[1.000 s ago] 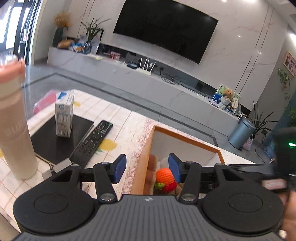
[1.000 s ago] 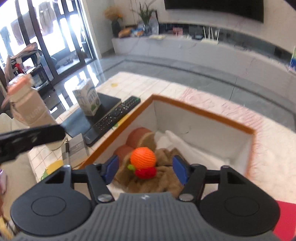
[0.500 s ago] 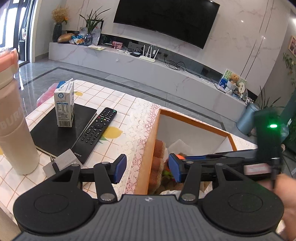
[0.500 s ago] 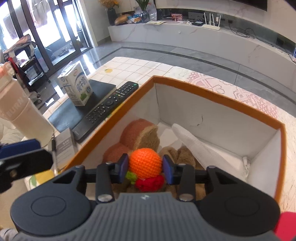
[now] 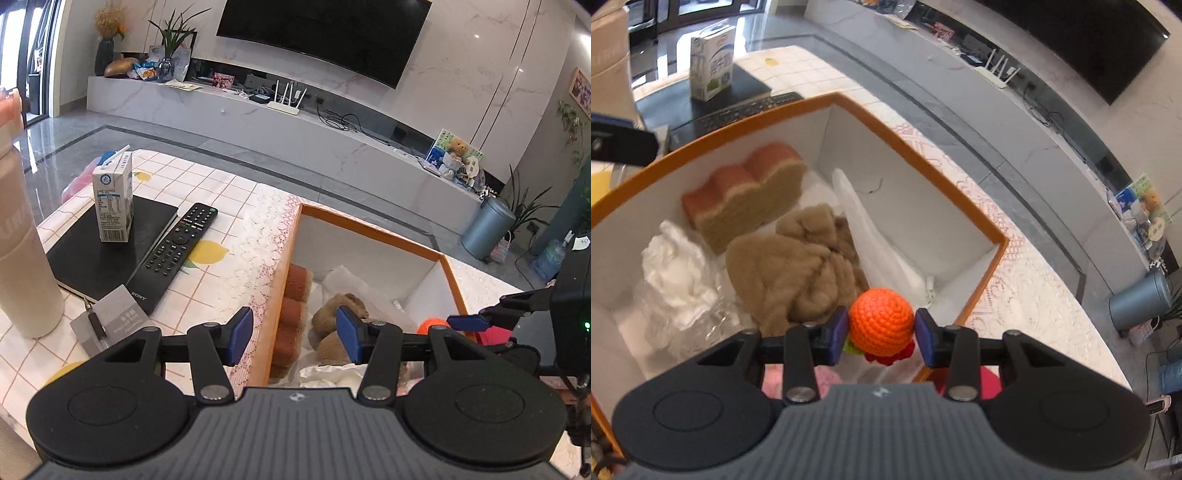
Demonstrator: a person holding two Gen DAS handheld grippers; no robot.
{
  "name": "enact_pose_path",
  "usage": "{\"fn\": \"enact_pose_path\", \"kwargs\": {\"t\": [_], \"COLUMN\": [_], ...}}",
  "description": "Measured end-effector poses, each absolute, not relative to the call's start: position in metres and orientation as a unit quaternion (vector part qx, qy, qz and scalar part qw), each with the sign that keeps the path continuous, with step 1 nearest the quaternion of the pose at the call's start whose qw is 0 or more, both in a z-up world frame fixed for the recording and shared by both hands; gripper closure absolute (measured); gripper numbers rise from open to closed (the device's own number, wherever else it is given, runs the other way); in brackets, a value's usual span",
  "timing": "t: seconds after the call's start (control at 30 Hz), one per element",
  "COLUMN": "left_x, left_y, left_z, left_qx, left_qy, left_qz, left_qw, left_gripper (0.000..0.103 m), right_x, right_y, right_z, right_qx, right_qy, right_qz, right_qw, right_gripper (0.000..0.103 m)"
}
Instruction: Organize soft objects
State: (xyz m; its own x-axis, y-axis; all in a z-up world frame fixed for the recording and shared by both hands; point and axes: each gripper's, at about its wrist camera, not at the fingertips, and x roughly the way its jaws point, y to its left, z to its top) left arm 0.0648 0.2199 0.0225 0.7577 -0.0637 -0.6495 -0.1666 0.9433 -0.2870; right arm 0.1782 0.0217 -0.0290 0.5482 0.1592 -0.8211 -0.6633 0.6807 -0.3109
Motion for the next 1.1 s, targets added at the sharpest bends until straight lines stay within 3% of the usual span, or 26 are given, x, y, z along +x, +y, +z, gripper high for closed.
{"fn": "enact_pose_path", "kwargs": {"t": [0.23, 0.33, 0.5, 0.63, 0.77, 0.87, 1.1], "left_x": [0.067, 0.066, 0.065, 0.063, 0.055, 0.052, 0.042], "left_y": [0.218, 0.216, 0.210, 0.208, 0.199, 0.190, 0.132], "left_z": [0.021, 0.024, 0.028, 0.031, 0.043, 0.053, 0.092], "left_qx": [-0.166, -0.162, -0.158, -0.169, -0.162, -0.169, -0.107], "left_qy": [0.351, 0.346, 0.339, 0.342, 0.319, 0.311, 0.284], "left_qz": [0.024, 0.035, 0.030, 0.027, 0.015, -0.001, -0.013], "left_qw": [0.921, 0.923, 0.927, 0.924, 0.934, 0.935, 0.953], "left_gripper": [0.044, 0.044, 0.043, 0.041, 0.034, 0.032, 0.029], "right_x": [0.174, 0.173, 0.168, 0.161, 0.159, 0.156, 0.136], "right_y": [0.025, 0.017, 0.005, -0.004, -0.022, -0.037, -0.088], "right_z": [-0.034, -0.025, -0.013, 0.002, 0.017, 0.030, 0.062], "right_qx": [-0.342, -0.311, -0.265, -0.241, -0.167, -0.126, -0.117], "right_qy": [0.394, 0.384, 0.382, 0.371, 0.387, 0.388, 0.345], "right_qz": [0.237, 0.248, 0.265, 0.273, 0.284, 0.280, 0.248], "right_qw": [0.820, 0.833, 0.845, 0.855, 0.861, 0.869, 0.898], "right_gripper": [0.061, 0.036, 0.035, 0.014, 0.012, 0.004, 0.003]}}
